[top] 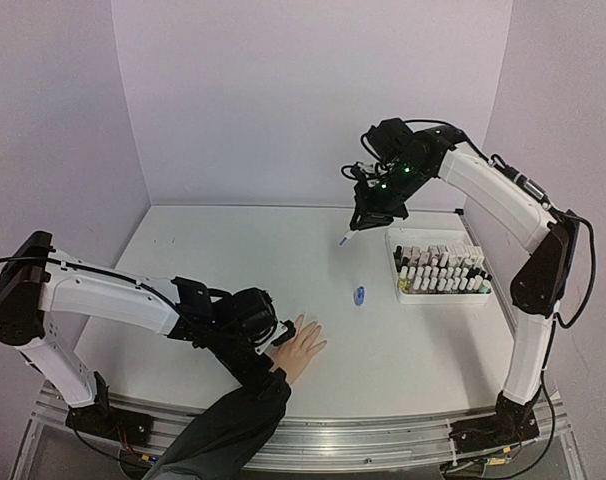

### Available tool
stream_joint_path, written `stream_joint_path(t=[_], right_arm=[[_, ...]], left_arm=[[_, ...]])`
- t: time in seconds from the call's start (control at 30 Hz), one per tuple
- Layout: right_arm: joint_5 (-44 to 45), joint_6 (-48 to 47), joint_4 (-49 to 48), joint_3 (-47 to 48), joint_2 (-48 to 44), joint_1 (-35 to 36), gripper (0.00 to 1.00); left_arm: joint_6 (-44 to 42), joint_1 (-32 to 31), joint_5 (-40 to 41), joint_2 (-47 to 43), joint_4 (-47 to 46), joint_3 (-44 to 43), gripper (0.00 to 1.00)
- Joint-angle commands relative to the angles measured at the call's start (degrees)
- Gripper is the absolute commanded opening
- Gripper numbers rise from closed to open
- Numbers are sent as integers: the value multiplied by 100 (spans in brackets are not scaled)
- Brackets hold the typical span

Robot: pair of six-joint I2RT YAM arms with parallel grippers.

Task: Paint the nails
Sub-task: Grasp the hand at the center of the board.

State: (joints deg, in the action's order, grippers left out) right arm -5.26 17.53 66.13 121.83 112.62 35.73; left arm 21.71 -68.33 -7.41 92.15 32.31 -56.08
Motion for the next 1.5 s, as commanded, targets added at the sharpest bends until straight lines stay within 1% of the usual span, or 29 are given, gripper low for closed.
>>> stream_joint_path(t=[0.0, 0.13, 0.3, 0.4, 0.47, 0.57, 0.7, 0.9, 0.93, 1.03, 1.07, 1.1, 1.13, 1.23, 1.33, 1.4, 1.47], right_arm=[[-359, -257, -169, -36, -313, 25, 0], [-495, -378, -191, 49, -258, 17, 0], [-611, -473, -194, 127, -207, -12, 0], [-611, -506, -196, 72, -243, -30, 0], [-615, -526, -201, -11, -280, -38, 0], [-613, -548, -216, -139, -308, -47, 0], [-622, -566, -254, -250, -311, -48, 0], [-873, -616, -287, -413, -406, -88, 0], [-949, -625, -298, -482, -449, -98, 0], [-1296, -701, -332, -692, -618, -137, 0], [-1412, -753, -337, -777, -693, -144, 0], [-1518, -794, -337, -842, -748, -154, 0], [-1606, -837, -340, -934, -835, -176, 0], [-2196, -989, -379, -1336, -1118, -341, 0], [-3042, -1186, -444, -1731, -1313, -428, 0], [-3584, -1348, -486, -1930, -1347, -434, 0], [-3841, -1509, -608, -2106, -1418, -432, 0]], left_arm=[[175, -159, -31, -29, -117, 68, 97], [42, -426, -25, 94, -622, 128, 97], [241, -435, -74, 153, -656, 346, 96], [467, -384, -147, 186, -648, 420, 94], [519, -306, -147, 247, -692, 449, 89], [493, -261, -93, 366, -772, 378, 77], [618, -263, -207, 457, -944, 399, 66], [584, -263, -169, 449, -1211, 442, 46], [584, -259, -165, 432, -1235, 449, 41], [548, -267, -126, 363, -1307, 533, 15], [553, -262, -127, 331, -1334, 587, 7], [573, -261, -132, 280, -1353, 666, 2], [588, -264, -136, 217, -1380, 745, 0], [604, -265, 9, 31, -1382, 887, 0], [581, -265, 378, -156, -1337, 976, 0], [579, -276, 555, -311, -1433, 1193, 0], [558, -307, 656, -466, -1619, 1472, 0]])
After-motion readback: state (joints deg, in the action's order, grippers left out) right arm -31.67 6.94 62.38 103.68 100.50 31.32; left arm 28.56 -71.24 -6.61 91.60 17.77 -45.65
